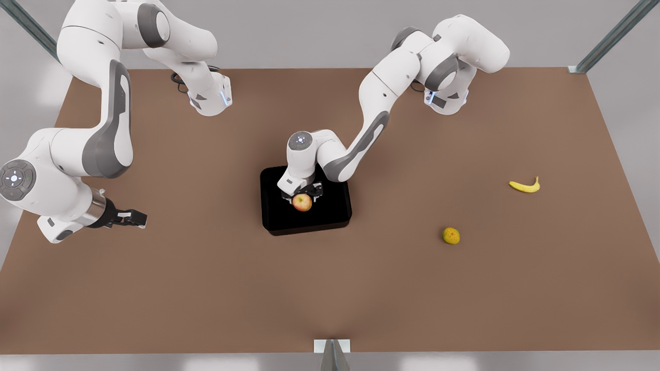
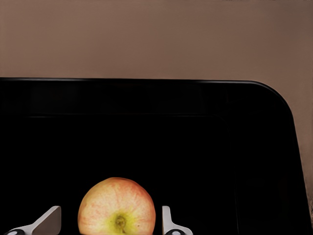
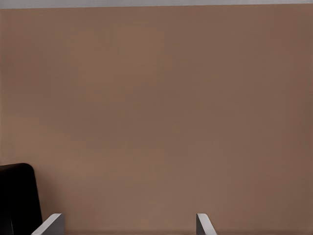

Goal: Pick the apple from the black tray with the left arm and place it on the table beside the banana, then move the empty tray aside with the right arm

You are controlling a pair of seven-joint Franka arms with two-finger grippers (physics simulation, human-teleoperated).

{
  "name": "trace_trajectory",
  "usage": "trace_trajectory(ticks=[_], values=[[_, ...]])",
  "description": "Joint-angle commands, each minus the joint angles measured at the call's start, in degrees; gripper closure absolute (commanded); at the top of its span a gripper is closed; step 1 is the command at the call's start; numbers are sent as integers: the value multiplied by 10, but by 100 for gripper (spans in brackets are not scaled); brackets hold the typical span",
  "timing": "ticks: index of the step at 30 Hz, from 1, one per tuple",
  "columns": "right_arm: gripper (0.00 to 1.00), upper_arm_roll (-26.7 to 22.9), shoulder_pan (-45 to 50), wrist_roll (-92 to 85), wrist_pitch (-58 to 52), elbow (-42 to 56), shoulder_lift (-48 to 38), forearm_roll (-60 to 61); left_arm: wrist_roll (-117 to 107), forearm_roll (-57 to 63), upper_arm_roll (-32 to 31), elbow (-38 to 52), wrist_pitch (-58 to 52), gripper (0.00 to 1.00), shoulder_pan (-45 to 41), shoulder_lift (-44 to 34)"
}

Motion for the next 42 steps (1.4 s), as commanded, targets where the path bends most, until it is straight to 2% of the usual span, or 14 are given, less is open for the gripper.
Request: trace_trajectory(ticks=[1, 16, 17, 18, 21, 25, 27, 29, 32, 35, 37, 38, 39, 42], values=[[0, 0, 0, 0, 0, 0, -1, 0, -80, 2, 0, -2, 29, 0, -1, 2], [0, 0, 0, -1, 0, 0, -1, 0, -83, 28, 1, -4, 52, 0, -5, 39], [0, 0, 0, -1, 0, 0, -1, 0, -85, 27, 1, -4, 52, 20, -5, 38], [0, 0, 0, -1, 0, 0, -1, 0, -88, 28, 1, -4, 52, 25, -5, 38], [0, 0, 0, -1, 0, 0, -1, 0, -94, 28, 1, -7, 38, 24, -9, 29], [0, 3, 9, 9, -6, 3, -2, 0, -36, 12, -3, -77, -47, 23, 10, -80], [0, 0, 68, 102, -42, 5, -13, 1, 32, -34, -3, -84, -120, 22, 32, -129], [0, 17, 155, 272, -103, 71, -21, 2, 113, -54, -4, -198, -110, 20, 78, -223], [0, 24, 250, 352, -122, 73, -35, 2, 240, -60, -3, -296, -110, 20, 140, -301], [0, 56, 258, 400, -242, 70, -72, 47, 440, -65, -2, -347, -114, 20, 255, -331], [0, 66, 266, 420, -143, 51, -75, 48, 564, -67, 1, -358, -109, 20, 324, -328], [0, 77, 273, 480, -94, -18, -100, 50, 604, -67, 1, -370, -94, 20, 348, -329], [0, 91, 273, 500, 39, -157, -162, 49, 606, -67, 1, -404, -53, 20, 354, -332], [0, 99, 272, 519, 116, -214, -140, 49, 574, -66, -1, -547, 66, 20, 346, -395]])
